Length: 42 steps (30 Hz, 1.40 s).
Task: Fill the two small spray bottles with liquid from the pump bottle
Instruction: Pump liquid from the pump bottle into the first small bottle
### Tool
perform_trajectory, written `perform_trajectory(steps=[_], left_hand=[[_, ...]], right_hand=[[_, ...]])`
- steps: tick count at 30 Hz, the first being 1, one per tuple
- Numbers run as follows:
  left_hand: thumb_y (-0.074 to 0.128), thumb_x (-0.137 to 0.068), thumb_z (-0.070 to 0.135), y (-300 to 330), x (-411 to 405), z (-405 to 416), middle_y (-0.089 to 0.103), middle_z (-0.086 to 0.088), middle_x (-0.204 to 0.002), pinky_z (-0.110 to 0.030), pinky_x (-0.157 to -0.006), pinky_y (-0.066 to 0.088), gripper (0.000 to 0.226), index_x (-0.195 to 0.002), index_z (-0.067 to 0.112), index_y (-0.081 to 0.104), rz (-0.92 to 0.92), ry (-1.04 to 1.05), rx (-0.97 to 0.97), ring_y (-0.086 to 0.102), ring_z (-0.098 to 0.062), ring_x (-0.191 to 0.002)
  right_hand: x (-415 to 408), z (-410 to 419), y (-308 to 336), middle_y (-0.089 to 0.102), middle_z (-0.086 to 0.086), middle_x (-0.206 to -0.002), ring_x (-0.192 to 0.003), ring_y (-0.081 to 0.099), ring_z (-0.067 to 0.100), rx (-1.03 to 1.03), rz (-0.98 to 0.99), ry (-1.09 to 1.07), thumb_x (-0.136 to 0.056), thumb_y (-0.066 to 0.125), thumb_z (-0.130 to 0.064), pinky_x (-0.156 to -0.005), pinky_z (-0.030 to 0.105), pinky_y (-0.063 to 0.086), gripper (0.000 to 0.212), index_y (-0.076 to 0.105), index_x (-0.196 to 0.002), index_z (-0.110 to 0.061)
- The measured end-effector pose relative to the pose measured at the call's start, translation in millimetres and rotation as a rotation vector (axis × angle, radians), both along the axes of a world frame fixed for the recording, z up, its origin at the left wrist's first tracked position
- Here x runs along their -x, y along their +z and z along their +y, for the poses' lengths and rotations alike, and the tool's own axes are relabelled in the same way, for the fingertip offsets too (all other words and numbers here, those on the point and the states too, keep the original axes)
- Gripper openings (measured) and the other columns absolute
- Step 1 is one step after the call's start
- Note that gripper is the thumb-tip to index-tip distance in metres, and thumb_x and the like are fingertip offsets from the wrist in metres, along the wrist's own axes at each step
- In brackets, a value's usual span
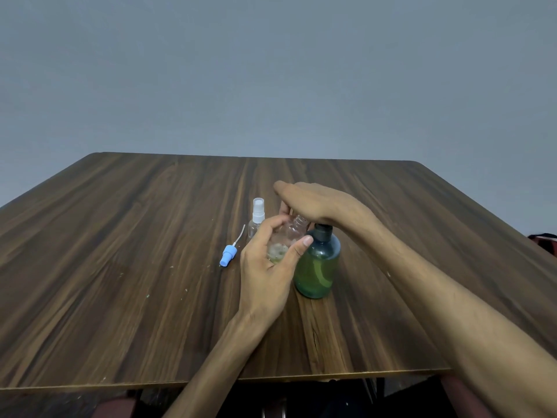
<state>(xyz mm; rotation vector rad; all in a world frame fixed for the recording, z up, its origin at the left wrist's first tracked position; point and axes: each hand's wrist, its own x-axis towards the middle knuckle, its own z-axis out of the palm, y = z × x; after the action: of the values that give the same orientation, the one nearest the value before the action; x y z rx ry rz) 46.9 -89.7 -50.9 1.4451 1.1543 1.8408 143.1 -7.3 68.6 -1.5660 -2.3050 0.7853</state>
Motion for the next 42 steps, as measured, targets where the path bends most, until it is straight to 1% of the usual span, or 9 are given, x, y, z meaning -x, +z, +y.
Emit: perform_trajectory(steps=[4,9,13,17,20,30,34,38,42], left_hand=[[0.08,-0.092,0.025,-0.8,0.4,-0.9,0.078,0.003,-0.113,-0.031,-0.093,0.059,0.035,-0.124,0.018,0.068,-0.001,-0.01,-0.007,0.074,-0.018,-0.11],[0.081,-0.093,0.023,-0.1,0.6,-0.5,0.078,0.002,-0.114,-0.034,-0.094,0.06,0.034,-0.124,0.02,0.067,-0.01,-0.01,-0.001,0.074,-0.019,-0.111],[0.081,-0.093,0.024,-1.0,0.4,-0.6,0.078,0.003,-0.114,-0.031,-0.093,0.06,0.034,-0.124,0.019,0.067,-0.004,-0.007,-0.008,0.074,-0.018,-0.11],[0.081,-0.093,0.023,-0.7,0.2,0.7,0.077,0.004,-0.116,-0.029,-0.094,0.059,0.035,-0.125,0.018,0.067,0.001,-0.007,-0.011,0.073,-0.016,-0.112],[0.081,-0.093,0.023,-1.3,0.6,-0.1,0.077,0.004,-0.115,-0.028,-0.093,0.059,0.034,-0.124,0.018,0.067,0.0,-0.009,-0.009,0.074,-0.016,-0.111],[0.081,-0.092,0.028,-3.4,0.8,0.5,0.077,0.001,-0.116,-0.043,-0.095,0.061,0.035,-0.124,0.021,0.067,-0.013,-0.006,-0.008,0.074,-0.022,-0.112],[0.081,-0.092,0.027,-3.4,0.4,0.8,0.077,0.001,-0.116,-0.045,-0.097,0.06,0.035,-0.123,0.021,0.068,-0.007,-0.001,-0.006,0.073,-0.022,-0.113],[0.081,-0.092,0.029,-3.5,0.7,-0.1,0.077,0.001,-0.115,-0.041,-0.095,0.06,0.036,-0.124,0.02,0.067,-0.013,-0.001,-0.013,0.074,-0.022,-0.112],[0.081,-0.093,0.024,-1.5,0.4,-0.2,0.077,0.003,-0.117,-0.037,-0.096,0.059,0.034,-0.123,0.02,0.068,-0.007,0.004,-0.006,0.073,-0.02,-0.114]], right_hand=[[1.3,1.2,6.6,0.078,0.003,-0.087,-0.079,0.066,0.022,0.001,-0.002,0.007,-0.101,0.023,-0.045,-0.081,0.04,0.053,0.065,0.076,-0.094,-0.006],[3.1,1.7,1.2,0.077,0.005,-0.095,-0.086,0.07,0.027,-0.017,-0.065,-0.006,-0.094,0.022,-0.05,-0.091,0.047,0.057,0.065,0.075,-0.09,-0.012],[1.7,1.3,7.3,0.076,0.0,-0.089,-0.08,0.069,0.022,-0.035,-0.026,-0.004,-0.101,0.022,-0.046,-0.075,0.038,0.052,0.063,0.075,-0.089,-0.014],[1.6,2.2,2.1,0.077,0.003,-0.093,-0.082,0.067,0.023,0.011,-0.062,-0.003,-0.099,0.023,-0.047,-0.085,0.043,0.054,0.063,0.075,-0.091,-0.014],[0.9,0.9,5.6,0.077,0.002,-0.092,-0.079,0.067,0.021,-0.022,-0.038,0.005,-0.101,0.022,-0.047,-0.077,0.038,0.052,0.065,0.076,-0.09,-0.012],[1.1,3.2,5.3,0.076,-0.001,-0.094,-0.079,0.068,0.02,-0.055,-0.046,0.002,-0.101,0.022,-0.044,-0.074,0.038,0.051,0.063,0.075,-0.086,-0.014],[2.8,1.4,0.7,0.077,0.004,-0.098,-0.078,0.066,0.024,-0.026,-0.099,-0.004,-0.095,0.022,-0.048,-0.086,0.045,0.054,0.063,0.075,-0.088,-0.014],[1.5,1.7,7.0,0.076,-0.002,-0.09,-0.067,0.068,0.018,-0.054,-0.059,-0.006,-0.1,0.022,-0.046,-0.072,0.038,0.051,0.063,0.075,-0.088,-0.014],[2.7,1.2,1.6,0.076,0.002,-0.1,-0.08,0.067,0.024,-0.02,-0.104,-0.003,-0.096,0.021,-0.049,-0.087,0.044,0.055,0.063,0.074,-0.088,-0.015]])
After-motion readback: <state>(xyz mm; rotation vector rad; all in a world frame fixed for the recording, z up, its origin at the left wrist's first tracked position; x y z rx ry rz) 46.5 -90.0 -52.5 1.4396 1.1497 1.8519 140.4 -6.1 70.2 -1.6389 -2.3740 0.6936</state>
